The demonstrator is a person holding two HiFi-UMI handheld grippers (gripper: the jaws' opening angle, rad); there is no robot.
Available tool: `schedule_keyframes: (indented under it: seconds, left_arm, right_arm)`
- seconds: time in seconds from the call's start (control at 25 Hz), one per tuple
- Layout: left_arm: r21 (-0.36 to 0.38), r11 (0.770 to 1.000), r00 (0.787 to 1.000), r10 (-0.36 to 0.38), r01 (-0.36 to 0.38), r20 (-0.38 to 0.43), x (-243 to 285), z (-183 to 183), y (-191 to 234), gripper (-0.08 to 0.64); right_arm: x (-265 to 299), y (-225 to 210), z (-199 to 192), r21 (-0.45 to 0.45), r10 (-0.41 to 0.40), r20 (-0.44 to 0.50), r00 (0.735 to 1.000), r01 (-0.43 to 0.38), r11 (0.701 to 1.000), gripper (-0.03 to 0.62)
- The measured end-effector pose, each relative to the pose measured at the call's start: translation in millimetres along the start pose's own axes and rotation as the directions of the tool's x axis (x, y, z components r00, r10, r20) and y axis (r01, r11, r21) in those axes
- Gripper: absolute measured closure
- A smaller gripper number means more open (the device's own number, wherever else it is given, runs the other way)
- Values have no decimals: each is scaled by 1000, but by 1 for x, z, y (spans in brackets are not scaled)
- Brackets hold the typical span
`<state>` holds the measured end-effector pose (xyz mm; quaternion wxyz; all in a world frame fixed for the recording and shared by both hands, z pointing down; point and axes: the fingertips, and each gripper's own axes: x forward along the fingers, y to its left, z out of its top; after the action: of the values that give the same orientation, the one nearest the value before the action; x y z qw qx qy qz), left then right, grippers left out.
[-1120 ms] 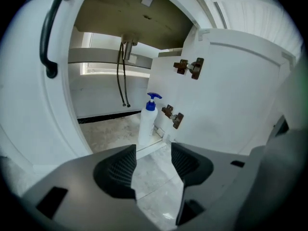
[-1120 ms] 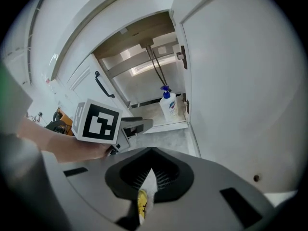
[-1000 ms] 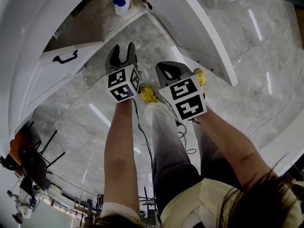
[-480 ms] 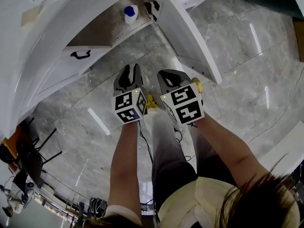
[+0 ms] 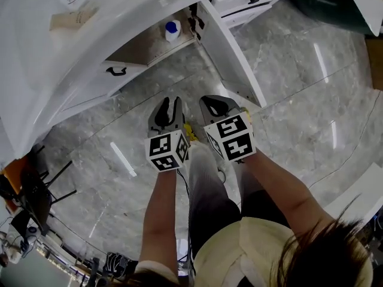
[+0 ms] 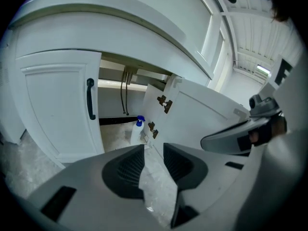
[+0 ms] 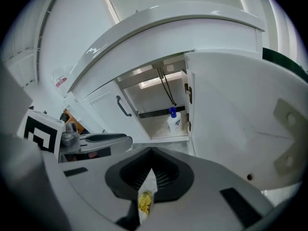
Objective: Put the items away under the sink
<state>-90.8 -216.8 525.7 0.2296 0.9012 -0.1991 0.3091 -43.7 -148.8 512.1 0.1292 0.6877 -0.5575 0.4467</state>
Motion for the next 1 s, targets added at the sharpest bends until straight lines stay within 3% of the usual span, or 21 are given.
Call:
schedule_keyframes:
  seconds: [0.24, 0.52, 1.0]
  left_arm:
    - [-39, 999, 999, -28, 26, -30, -33, 12, -17, 413]
    - [-71, 996, 999, -46, 46, 3, -72, 38, -33, 436]
    - [-66, 993, 995, -98, 98, 0, -120, 82, -59, 456]
  right_arm:
    - [-25, 11, 16, -1, 5, 15, 1000, -5, 1000, 566]
    - [-55, 25, 40, -24, 13, 45, 999, -12, 1000, 566]
    - [-105, 53, 71, -99, 47, 80, 996, -39, 994, 566]
